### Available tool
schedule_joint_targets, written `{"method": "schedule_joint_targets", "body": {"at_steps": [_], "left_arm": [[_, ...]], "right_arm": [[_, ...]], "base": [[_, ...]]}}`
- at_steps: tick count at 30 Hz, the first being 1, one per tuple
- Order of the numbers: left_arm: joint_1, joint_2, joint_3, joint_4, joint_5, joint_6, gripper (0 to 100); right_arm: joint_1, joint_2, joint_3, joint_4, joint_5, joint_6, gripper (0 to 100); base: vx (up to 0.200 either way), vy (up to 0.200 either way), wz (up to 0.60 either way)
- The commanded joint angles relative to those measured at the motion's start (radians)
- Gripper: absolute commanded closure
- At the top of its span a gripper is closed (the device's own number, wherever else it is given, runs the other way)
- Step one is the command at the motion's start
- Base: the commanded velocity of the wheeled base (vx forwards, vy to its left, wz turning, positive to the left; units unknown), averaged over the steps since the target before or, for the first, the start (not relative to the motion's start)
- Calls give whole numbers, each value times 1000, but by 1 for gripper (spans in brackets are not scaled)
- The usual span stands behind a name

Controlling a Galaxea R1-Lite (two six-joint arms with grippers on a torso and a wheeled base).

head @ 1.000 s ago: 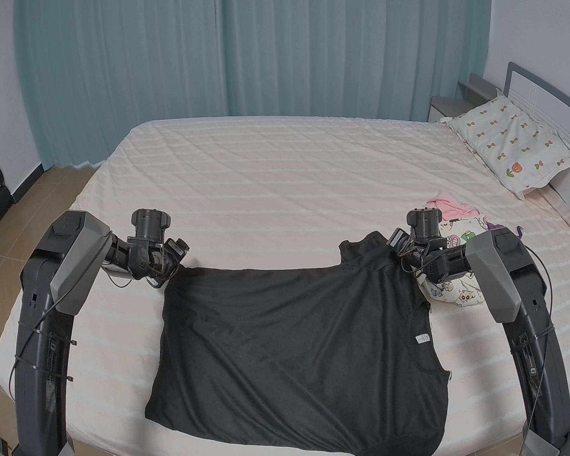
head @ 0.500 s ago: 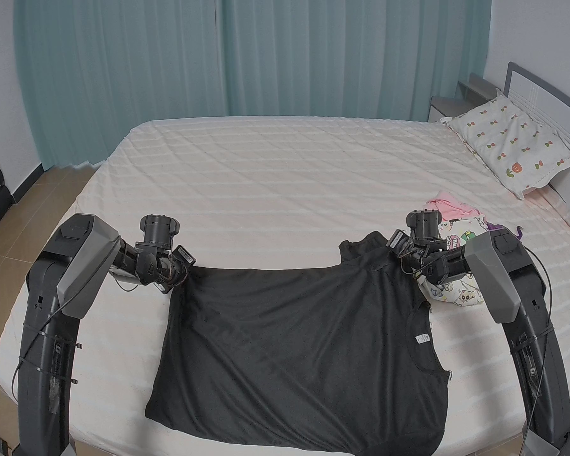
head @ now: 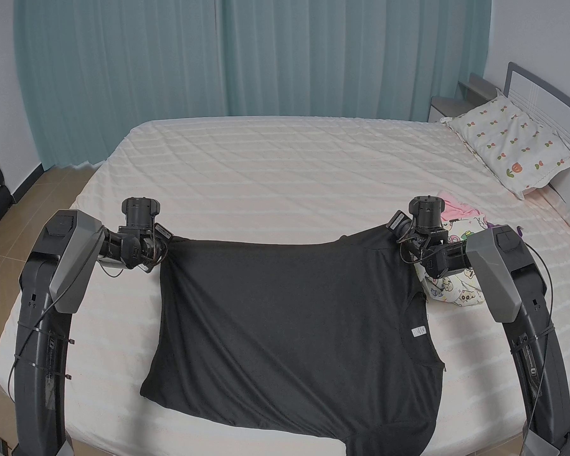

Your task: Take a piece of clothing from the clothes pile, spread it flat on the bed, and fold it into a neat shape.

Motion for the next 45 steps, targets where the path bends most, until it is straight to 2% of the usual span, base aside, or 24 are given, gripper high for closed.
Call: {"method": "schedule_joint_targets", "body": {"at_steps": [1,6,7,14,19,21,25,26,27,28,29,30,31,32,33,35,41,42,45], "left_arm": [[8,10,0,2,-1,0,100],[5,29,0,15,-1,2,100],[5,29,0,20,-3,2,0],[6,21,-1,34,-7,0,0],[23,-36,46,52,-7,-3,0],[29,-95,125,51,-43,0,0],[29,-244,335,28,-178,11,0],[28,-249,344,26,-181,11,0],[28,-295,430,-17,-198,12,0],[28,-295,430,-17,-198,12,0],[25,-339,542,-80,-199,12,0],[25,-339,542,-80,-199,12,0],[19,-388,665,-143,-208,12,0],[17,-393,674,-149,-208,12,0],[9,-437,780,-219,-218,18,0],[-1,-479,889,-290,-221,18,0],[-12,-571,1140,-406,-227,14,0],[-12,-572,1145,-409,-227,14,0],[-21,-614,1277,-492,-251,8,0]], "right_arm": [[14,6,-2,3,8,-3,100],[22,26,-2,11,11,-32,100],[22,29,-2,11,11,-39,0],[17,25,1,1,11,-49,0],[8,-83,120,-6,21,-35,0],[10,-161,215,-11,57,-31,0],[33,-334,493,-95,182,-6,0],[34,-340,502,-98,185,-6,0],[36,-379,602,-144,206,-17,0],[36,-379,602,-144,206,-17,0],[37,-405,692,-172,197,-26,0],[37,-405,692,-172,197,-26,0],[34,-449,778,-190,186,-12,0],[33,-455,784,-192,186,-12,0],[25,-509,870,-213,194,11,0],[22,-573,984,-244,197,40,0],[28,-727,1303,-292,202,53,0],[28,-730,1309,-293,203,53,0],[25,-787,1472,-361,228,61,0]], "base": [[0,0,0],[0,0,0],[0,0,0],[0,0,0],[0,0,0],[0,0,0],[0,0,0],[0,0,0],[0,0,0],[0,0,0],[0,0,0],[0,0,0],[0,0,0],[0,0,0],[0,0,0],[0,0,0],[0,0,0],[0,0,0],[-200,0,0]]}}
